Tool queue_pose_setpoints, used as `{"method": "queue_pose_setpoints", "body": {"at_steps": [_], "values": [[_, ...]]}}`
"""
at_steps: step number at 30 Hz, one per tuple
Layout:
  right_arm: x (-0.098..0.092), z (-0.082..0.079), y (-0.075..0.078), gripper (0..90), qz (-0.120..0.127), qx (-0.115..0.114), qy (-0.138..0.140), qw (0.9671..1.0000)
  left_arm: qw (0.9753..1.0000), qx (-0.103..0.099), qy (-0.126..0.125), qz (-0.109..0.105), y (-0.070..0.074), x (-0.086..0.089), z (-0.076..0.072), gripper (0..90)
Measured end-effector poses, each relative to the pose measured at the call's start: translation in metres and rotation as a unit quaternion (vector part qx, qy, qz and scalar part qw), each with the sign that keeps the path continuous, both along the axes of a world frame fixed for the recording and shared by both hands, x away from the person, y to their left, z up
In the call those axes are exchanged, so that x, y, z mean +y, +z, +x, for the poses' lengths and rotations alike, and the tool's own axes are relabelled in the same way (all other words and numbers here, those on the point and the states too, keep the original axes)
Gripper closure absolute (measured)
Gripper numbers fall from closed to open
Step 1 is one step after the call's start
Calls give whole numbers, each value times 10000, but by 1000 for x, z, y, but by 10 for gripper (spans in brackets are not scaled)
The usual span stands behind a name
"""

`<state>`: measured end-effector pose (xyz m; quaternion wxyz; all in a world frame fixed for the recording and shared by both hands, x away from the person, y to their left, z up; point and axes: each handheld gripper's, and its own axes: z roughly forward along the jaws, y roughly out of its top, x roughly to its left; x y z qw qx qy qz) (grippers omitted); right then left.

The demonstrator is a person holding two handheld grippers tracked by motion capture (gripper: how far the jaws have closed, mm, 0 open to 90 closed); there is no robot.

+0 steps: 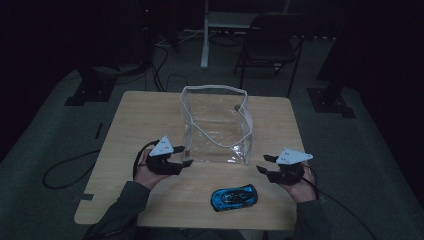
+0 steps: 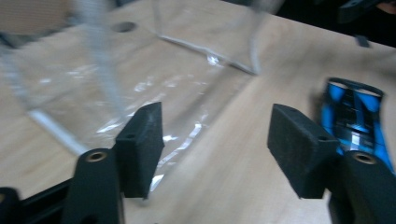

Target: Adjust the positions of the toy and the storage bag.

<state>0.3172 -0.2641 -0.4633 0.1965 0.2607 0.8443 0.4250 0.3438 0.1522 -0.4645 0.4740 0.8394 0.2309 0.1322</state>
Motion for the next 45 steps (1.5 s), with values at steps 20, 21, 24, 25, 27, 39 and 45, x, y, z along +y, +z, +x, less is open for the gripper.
{"method": "queue_pose_setpoints", "body": {"at_steps": [20, 21, 24, 25, 27, 39, 45], "values": [[15, -34, -52, 216, 43, 828, 656, 9944, 9902, 632, -1203, 322, -57, -62, -41, 221], [15, -34, -54, 216, 45, 856, 686, 9940, 9897, 643, -1237, 339, -59, -65, -43, 215], [17, -35, -59, 213, -7, 896, 735, 9933, 9887, 604, -1324, 352, -63, -74, -49, 193], [17, -36, -62, 212, -30, 936, 748, 9928, 9888, 575, -1321, 376, -65, -77, -51, 176], [18, -38, -65, 209, -78, 964, 829, 9919, 9880, 586, -1374, 394, -69, -83, -54, 174], [25, -38, -80, 225, -474, 1083, 1036, 9876, 9838, 478, -1363, 1065, -81, -108, -62, 150], [27, -37, -78, 279, -459, 1042, 1070, 9877, 9831, 389, -1320, 1206, -79, -106, -60, 236]]}}
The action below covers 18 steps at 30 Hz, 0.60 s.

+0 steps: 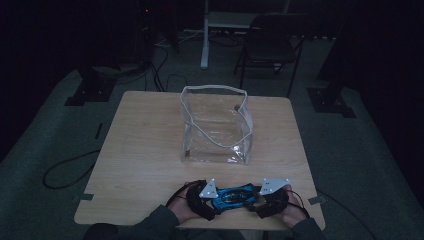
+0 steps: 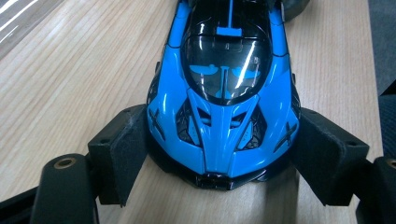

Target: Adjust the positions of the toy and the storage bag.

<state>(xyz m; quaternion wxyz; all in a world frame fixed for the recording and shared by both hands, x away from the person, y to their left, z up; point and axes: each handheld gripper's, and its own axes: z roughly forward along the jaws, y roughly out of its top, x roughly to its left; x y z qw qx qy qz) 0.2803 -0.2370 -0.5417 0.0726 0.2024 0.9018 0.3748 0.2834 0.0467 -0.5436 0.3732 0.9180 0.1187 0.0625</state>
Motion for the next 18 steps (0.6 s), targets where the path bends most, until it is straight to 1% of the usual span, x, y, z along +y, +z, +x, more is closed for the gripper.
{"method": "queue_pose_setpoints", "body": {"at_steps": [2, 3, 4, 6, 7, 9, 10, 11, 13, 16, 18], "values": [[2, 2, 0, 288, 13, 14, 13, 10000, 10000, -59, -13, 48, 1, 3, 2, 238], [4, 4, 1, 304, 16, 12, 20, 10000, 9999, -133, 9, 68, 2, 5, 3, 239], [5, 6, 2, 345, 56, 21, -2, 10000, 9998, -170, 2, 94, 3, 7, 5, 241], [6, 10, 4, 424, 91, -79, -5, 9999, 9993, -307, 105, 178, 5, 13, 10, 246], [9, 14, 5, 427, 86, -98, 10, 9999, 9993, -302, 113, 176, 6, 17, 13, 255], [18, 22, 5, 420, -21, -84, 60, 9999, 9991, -350, 130, 223, 6, 24, 18, 257], [23, 26, 4, 410, -75, -58, 92, 9999, 9991, -351, 136, 214, 6, 28, 20, 257], [28, 29, 4, 395, -113, -71, 130, 9998, 9992, -331, 131, 196, 6, 31, 23, 257], [37, 34, 4, 391, -194, -137, 183, 9995, 9990, -362, 164, 212, 6, 37, 26, 257], [47, 41, 5, 395, -203, -198, 203, 9994, 9987, -388, 213, 242, 7, 47, 32, 258], [54, 45, 5, 393, -207, -198, 203, 9994, 9986, -397, 226, 260, 7, 53, 36, 257]]}}
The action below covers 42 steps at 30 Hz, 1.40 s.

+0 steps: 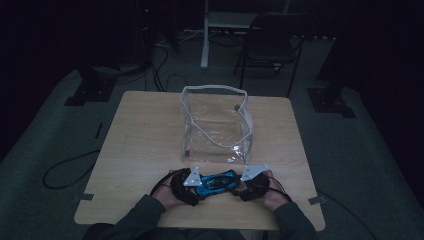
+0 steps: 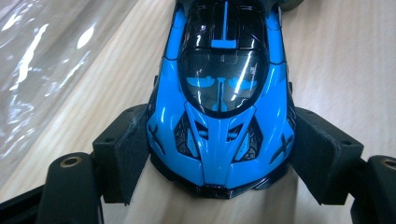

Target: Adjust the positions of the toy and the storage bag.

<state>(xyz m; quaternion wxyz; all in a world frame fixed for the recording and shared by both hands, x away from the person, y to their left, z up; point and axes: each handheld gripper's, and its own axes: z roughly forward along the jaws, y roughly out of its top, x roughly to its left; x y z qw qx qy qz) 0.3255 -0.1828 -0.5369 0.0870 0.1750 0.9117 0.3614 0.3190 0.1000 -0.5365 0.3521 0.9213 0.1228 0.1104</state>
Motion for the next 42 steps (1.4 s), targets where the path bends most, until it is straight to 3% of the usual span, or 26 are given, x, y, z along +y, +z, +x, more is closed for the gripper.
{"method": "queue_pose_setpoints", "body": {"at_steps": [8, 15, 19, 21, 24, 25, 29, 38, 42], "values": [[13, 4, -1, 397, 9, 12, 136, 9999, 10000, 1, -29, -29, 0, 19, 9, 252], [11, 3, 1, 392, 190, 59, 215, 9996, 9998, -65, 201, -56, 1, 32, 15, 252], [6, 5, 3, 383, 233, 12, 65, 9997, 9993, -45, 362, -71, 3, 38, 18, 252], [3, 8, 5, 383, 284, -9, -65, 9996, 9993, 106, 347, -115, 4, 41, 18, 251], [0, 11, 8, 380, 298, 2, -132, 9995, 9992, 157, 294, -235, 5, 45, 15, 232], [1, 14, 9, 368, 243, 50, -143, 9996, 9986, 234, 279, -392, 7, 48, 15, 223], [4, 16, 10, 367, 137, -11, -97, 9999, 9967, 328, 416, -608, 8, 53, 19, 223], [-21, 12, 15, 397, 689, 0, -506, 9963, 9948, 339, 600, -748, 8, 61, 24, 224], [-27, 11, 13, 446, 719, 22, -559, 9958, 9943, 366, 645, -771, 8, 62, 25, 223]]}}
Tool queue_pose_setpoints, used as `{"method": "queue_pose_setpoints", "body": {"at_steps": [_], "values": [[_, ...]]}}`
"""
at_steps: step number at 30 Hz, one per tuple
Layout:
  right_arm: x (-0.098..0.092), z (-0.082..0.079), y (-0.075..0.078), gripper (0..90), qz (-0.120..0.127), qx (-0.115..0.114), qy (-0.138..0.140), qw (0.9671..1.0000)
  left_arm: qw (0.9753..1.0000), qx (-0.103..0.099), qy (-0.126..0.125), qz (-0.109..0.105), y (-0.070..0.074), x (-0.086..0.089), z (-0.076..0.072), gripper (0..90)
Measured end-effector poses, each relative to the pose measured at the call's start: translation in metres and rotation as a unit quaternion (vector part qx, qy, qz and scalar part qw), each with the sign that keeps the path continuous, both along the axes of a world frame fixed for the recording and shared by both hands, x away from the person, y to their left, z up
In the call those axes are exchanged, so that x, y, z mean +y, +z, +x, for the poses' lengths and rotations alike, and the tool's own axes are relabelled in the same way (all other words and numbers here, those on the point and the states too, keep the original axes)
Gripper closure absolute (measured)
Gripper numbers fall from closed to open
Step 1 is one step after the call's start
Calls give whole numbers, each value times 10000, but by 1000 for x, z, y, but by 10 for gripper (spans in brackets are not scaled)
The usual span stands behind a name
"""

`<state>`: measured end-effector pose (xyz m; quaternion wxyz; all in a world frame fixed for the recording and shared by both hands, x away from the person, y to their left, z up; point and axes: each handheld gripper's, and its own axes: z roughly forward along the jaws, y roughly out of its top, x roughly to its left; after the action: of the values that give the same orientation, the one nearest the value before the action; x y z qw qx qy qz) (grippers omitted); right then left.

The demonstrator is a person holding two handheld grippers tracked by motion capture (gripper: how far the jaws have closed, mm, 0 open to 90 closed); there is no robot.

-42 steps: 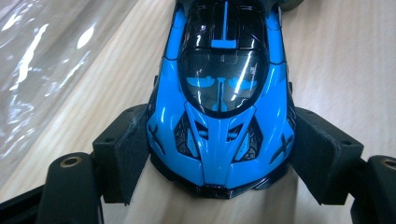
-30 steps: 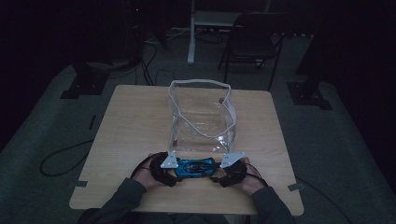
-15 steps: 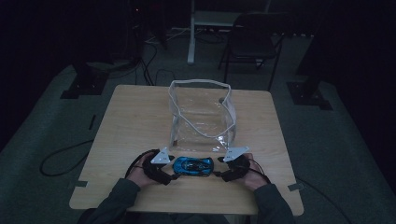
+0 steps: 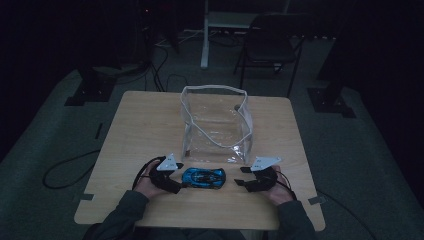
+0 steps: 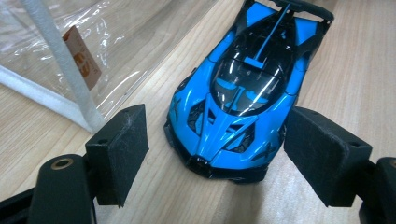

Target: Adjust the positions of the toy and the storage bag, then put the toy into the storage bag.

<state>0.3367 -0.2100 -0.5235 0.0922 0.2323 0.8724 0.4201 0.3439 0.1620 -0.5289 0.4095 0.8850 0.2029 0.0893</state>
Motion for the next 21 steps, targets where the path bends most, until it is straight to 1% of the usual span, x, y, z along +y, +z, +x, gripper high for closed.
{"method": "queue_pose_setpoints", "body": {"at_steps": [4, 5, 8, 10, 13, 15, 16, 21], "values": [[0, 0, 1, 457, 25, -6, -2, 10000, 10000, -13, 5, 6, 0, 0, 0, 223], [0, 0, 1, 455, 39, 2, -6, 10000, 10000, -15, 27, -24, 0, 0, -1, 223], [3, 0, 2, 438, 19, -26, 9, 10000, 10000, -33, 43, -43, 1, 1, 0, 223], [4, 1, 3, 436, 31, -37, 18, 10000, 9999, -7, 62, -115, 2, 4, 1, 224], [6, 1, 3, 421, 44, -48, 13, 10000, 9999, -12, 79, -120, 3, 5, 1, 224], [7, 2, 4, 414, 18, -69, 19, 10000, 9999, -9, 69, -118, 4, 4, 0, 224], [9, 1, 5, 400, 10, -120, 28, 9999, 9999, -5, 37, -116, 4, 3, -1, 223], [13, 0, 7, 396, -47, -197, 59, 9998, 9999, -45, -48, -112, 6, 0, -8, 224]]}}
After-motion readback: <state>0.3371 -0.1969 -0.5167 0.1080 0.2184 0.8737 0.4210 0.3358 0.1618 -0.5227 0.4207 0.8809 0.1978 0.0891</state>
